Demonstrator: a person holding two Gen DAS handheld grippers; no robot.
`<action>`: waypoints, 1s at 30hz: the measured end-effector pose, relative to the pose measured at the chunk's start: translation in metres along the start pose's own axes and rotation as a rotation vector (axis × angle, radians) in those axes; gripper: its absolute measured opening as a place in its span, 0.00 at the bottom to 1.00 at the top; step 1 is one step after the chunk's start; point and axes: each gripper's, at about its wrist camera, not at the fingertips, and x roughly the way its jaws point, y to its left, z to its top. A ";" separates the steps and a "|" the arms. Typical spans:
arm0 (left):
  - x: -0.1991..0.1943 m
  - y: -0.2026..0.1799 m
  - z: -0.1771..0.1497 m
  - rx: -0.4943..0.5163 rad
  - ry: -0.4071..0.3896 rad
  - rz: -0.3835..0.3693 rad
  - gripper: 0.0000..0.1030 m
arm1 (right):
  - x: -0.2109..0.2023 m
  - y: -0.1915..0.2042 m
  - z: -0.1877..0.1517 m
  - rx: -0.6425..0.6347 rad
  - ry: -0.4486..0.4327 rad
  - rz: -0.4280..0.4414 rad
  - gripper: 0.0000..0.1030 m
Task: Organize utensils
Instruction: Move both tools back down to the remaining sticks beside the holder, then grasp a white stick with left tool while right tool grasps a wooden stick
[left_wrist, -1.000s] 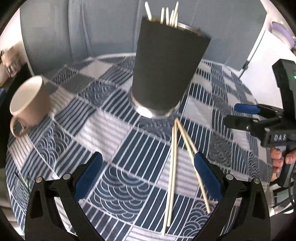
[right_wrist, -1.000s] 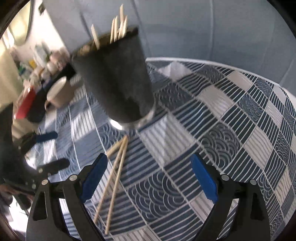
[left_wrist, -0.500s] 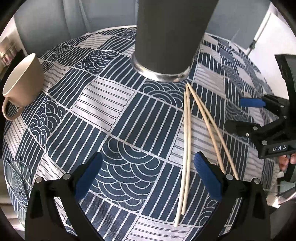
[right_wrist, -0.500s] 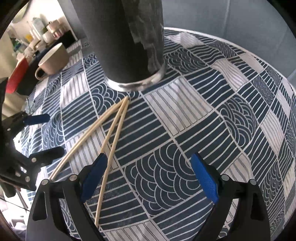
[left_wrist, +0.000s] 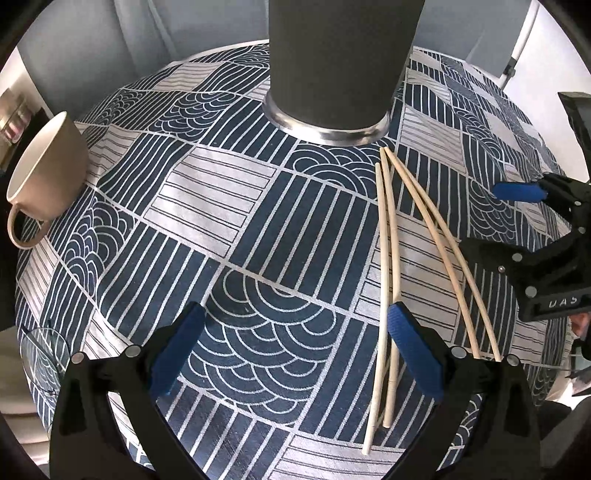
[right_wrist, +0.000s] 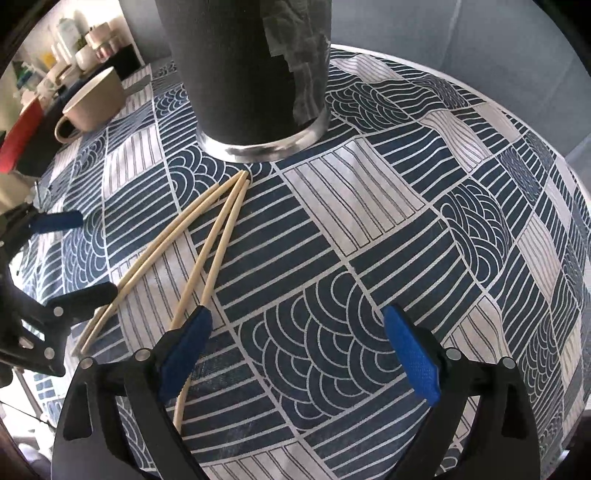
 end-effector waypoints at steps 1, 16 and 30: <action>0.000 -0.001 0.001 0.006 0.003 -0.002 0.95 | 0.000 0.001 0.000 -0.002 -0.002 -0.001 0.88; 0.002 -0.002 0.000 0.049 -0.006 0.016 0.96 | 0.001 0.001 0.005 0.064 -0.004 0.063 0.91; 0.004 -0.001 0.002 0.020 0.023 0.031 0.96 | 0.004 0.004 -0.001 -0.002 0.047 0.000 0.92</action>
